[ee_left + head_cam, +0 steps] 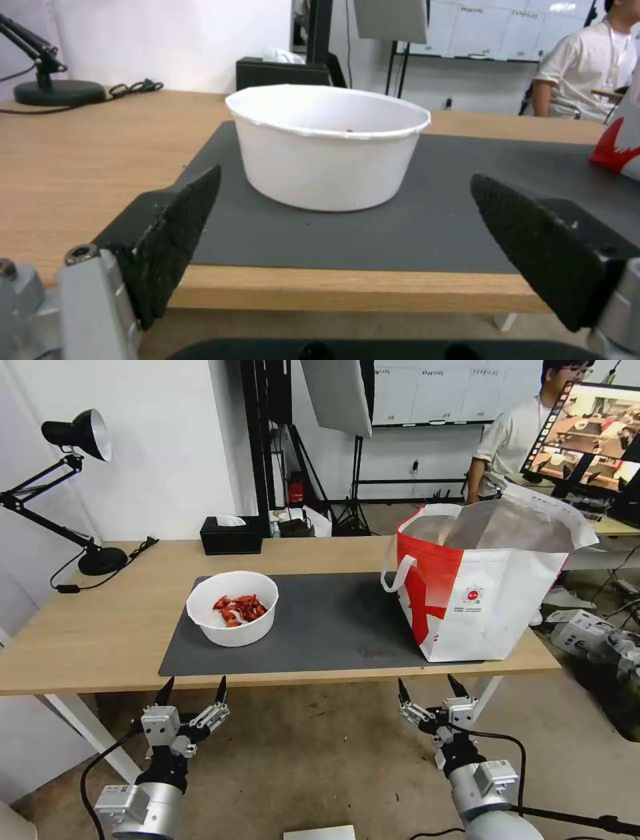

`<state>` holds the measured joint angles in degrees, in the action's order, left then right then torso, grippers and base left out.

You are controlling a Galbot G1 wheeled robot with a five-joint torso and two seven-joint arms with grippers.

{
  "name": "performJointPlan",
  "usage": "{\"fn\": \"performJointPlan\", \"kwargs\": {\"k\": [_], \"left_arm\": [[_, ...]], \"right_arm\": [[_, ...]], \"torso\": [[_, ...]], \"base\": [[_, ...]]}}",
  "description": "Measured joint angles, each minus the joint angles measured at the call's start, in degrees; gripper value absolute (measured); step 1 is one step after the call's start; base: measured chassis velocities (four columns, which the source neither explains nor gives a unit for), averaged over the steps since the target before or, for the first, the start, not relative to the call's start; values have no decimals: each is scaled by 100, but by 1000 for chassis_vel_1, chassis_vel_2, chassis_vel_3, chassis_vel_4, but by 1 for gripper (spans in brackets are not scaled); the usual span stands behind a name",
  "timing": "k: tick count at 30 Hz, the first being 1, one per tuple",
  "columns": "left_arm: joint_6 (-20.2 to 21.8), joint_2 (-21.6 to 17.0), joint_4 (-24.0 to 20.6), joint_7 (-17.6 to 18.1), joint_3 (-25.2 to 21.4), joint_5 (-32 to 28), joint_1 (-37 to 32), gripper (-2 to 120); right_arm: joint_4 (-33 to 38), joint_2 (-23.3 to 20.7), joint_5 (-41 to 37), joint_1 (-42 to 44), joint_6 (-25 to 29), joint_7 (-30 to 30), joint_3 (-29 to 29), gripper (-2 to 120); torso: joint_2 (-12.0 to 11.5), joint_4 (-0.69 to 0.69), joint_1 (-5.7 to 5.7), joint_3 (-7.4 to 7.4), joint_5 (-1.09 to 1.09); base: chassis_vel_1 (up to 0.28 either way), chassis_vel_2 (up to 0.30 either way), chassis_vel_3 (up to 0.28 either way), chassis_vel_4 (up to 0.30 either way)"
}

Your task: Pick up the trash from the table and place it into the takeout bag.

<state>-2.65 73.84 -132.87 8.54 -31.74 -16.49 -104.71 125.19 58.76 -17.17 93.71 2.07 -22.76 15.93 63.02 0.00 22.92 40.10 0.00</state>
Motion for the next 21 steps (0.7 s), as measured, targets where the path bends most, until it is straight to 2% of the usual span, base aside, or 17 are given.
{"fn": "performJointPlan", "kwargs": {"k": [12, 21], "left_arm": [[147, -190, -27, 33, -66, -238, 219, 100], [437, -481, -113, 177, -274, -703, 606, 100]], "right_arm": [[-1, 0, -1, -3, 6, 6, 0, 100], [-2, 0, -3, -3, 9, 7, 0, 100]], "torso": [[0, 0, 0, 0, 0], [0, 0, 0, 0, 0]], "base": [[0, 0, 0, 0], [0, 0, 0, 0]]}}
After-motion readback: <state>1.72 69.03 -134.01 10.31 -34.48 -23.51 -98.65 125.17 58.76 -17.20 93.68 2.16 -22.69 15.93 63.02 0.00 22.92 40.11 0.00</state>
